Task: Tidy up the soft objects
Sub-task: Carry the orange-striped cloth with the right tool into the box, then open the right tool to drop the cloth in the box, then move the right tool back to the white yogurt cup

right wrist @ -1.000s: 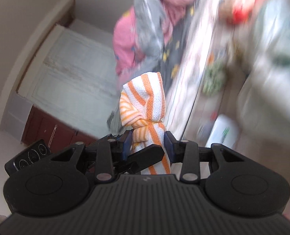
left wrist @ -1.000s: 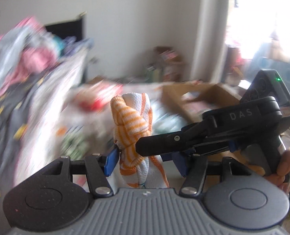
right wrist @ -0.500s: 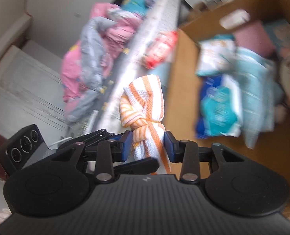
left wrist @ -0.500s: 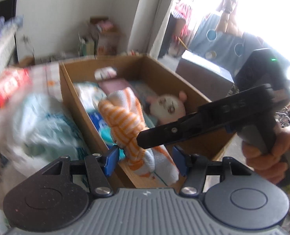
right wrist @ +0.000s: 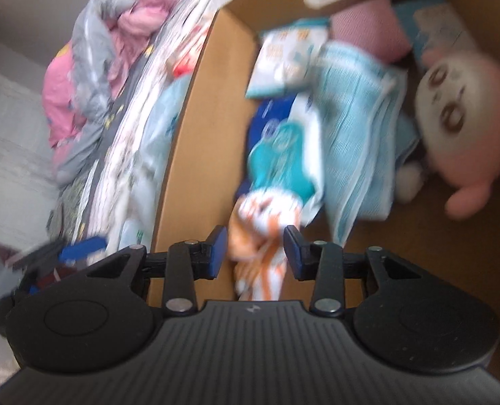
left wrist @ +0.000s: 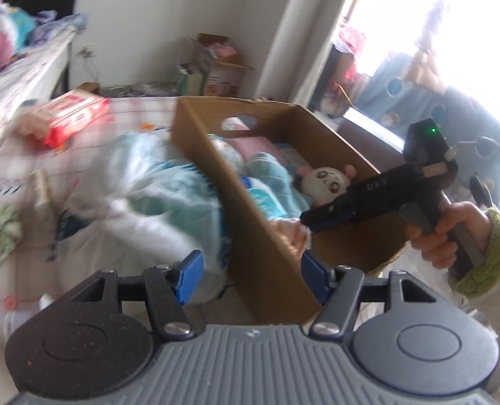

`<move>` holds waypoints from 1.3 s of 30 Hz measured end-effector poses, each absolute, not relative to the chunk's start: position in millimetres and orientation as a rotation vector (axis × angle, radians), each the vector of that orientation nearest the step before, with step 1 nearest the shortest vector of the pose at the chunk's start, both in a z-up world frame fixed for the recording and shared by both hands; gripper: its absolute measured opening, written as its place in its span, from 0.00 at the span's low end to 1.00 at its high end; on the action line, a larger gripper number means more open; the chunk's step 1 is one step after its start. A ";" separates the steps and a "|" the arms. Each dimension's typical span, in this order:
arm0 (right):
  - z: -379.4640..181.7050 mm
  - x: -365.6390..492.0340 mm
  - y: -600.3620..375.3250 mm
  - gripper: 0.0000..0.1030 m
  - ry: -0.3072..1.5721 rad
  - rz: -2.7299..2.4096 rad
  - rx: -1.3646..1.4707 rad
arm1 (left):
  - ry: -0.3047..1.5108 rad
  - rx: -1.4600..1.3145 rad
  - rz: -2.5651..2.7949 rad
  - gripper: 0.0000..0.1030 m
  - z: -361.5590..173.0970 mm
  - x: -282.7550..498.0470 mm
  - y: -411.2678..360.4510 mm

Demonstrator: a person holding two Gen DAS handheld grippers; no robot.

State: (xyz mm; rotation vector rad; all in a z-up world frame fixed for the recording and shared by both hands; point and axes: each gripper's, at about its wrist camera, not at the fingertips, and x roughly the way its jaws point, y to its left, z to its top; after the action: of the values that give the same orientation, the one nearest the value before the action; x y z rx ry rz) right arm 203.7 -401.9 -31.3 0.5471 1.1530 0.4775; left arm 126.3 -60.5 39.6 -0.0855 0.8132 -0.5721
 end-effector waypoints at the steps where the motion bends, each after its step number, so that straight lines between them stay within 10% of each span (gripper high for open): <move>1: -31.6 209.9 -401.6 0.38 1.156 0.461 0.550 | 0.813 -0.100 -0.560 0.64 38.9 123.6 -54.0; 39: 46.3 206.1 -331.6 0.60 0.999 0.510 0.465 | 0.808 -0.165 -0.277 0.79 4.8 81.0 51.8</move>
State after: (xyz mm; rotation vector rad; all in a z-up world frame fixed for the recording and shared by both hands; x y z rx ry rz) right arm 206.1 -331.6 46.3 0.4653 0.9989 0.5102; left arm 81.0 51.8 4.8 -0.1646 0.8084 -0.2771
